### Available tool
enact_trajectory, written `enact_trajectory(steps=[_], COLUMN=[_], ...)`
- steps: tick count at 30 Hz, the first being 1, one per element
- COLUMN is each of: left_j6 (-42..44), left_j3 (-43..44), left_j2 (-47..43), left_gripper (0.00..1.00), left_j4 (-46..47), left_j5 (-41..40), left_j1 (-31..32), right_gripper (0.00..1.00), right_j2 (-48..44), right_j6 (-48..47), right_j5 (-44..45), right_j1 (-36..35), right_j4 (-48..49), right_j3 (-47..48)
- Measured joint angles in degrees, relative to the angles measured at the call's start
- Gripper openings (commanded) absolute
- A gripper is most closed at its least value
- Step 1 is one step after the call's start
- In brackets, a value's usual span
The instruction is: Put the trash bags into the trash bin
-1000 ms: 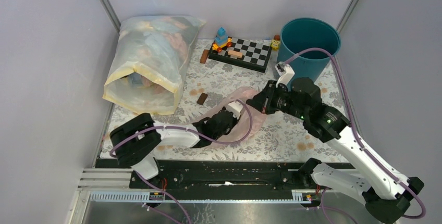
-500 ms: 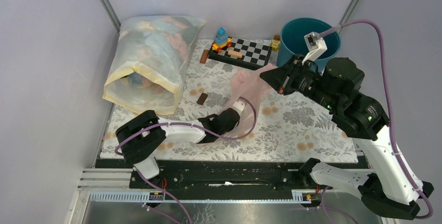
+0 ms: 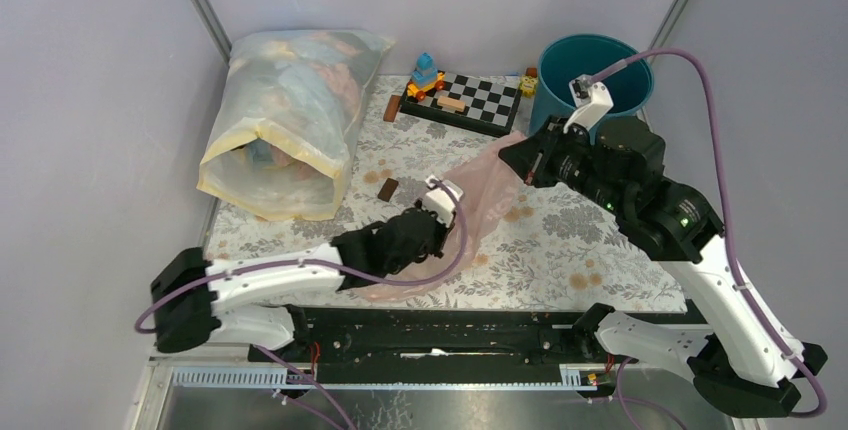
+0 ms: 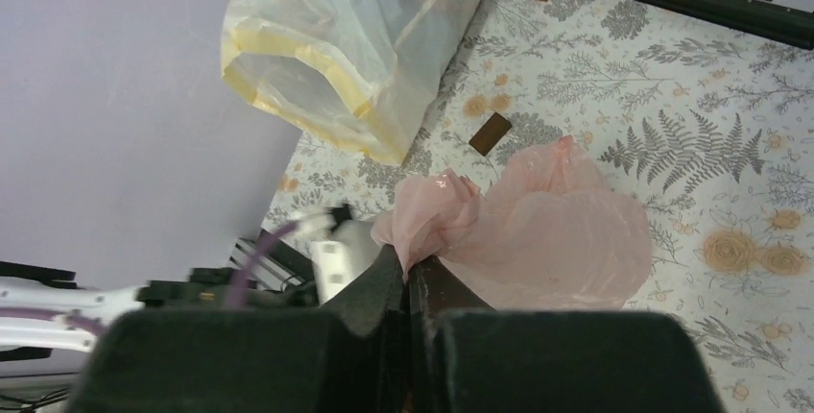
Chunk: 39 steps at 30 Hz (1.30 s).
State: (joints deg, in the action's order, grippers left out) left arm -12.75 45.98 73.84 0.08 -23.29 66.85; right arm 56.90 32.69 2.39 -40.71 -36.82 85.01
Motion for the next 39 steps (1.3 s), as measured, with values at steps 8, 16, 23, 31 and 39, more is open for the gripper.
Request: enact_trajectory(steps=[8,16,23,31,39], left_j6=[-3.34,-14.75,-27.06,-35.74,-43.06], left_j3=[0.33,12.66,18.25,18.08,12.35], left_j2=[-13.97,-18.01,-22.91,-35.39,-39.6], left_gripper=[0.59,0.96,0.86,0.9,0.91], left_j4=[-1.77,-20.0,-37.97,-47.47,-50.23], left_j5=[4.55,1.73,-4.87,-5.9,-4.55], left_j1=[0.0,0.07,0.04,0.04,0.04], right_gripper=[0.02,0.02,0.02,0.02,0.02], right_j2=[-0.46,2.05,2.97,3.21,3.78], right_j6=[0.15,0.17,0.17,0.15,0.15], right_j5=[1.31,4.24,4.81,5.75,5.75], right_j1=[0.0,0.0,0.0,0.0,0.0], right_j4=[3.56,7.67,10.03,10.6,10.62], right_j3=[-5.9,-10.69,-11.43,-12.92,-13.25])
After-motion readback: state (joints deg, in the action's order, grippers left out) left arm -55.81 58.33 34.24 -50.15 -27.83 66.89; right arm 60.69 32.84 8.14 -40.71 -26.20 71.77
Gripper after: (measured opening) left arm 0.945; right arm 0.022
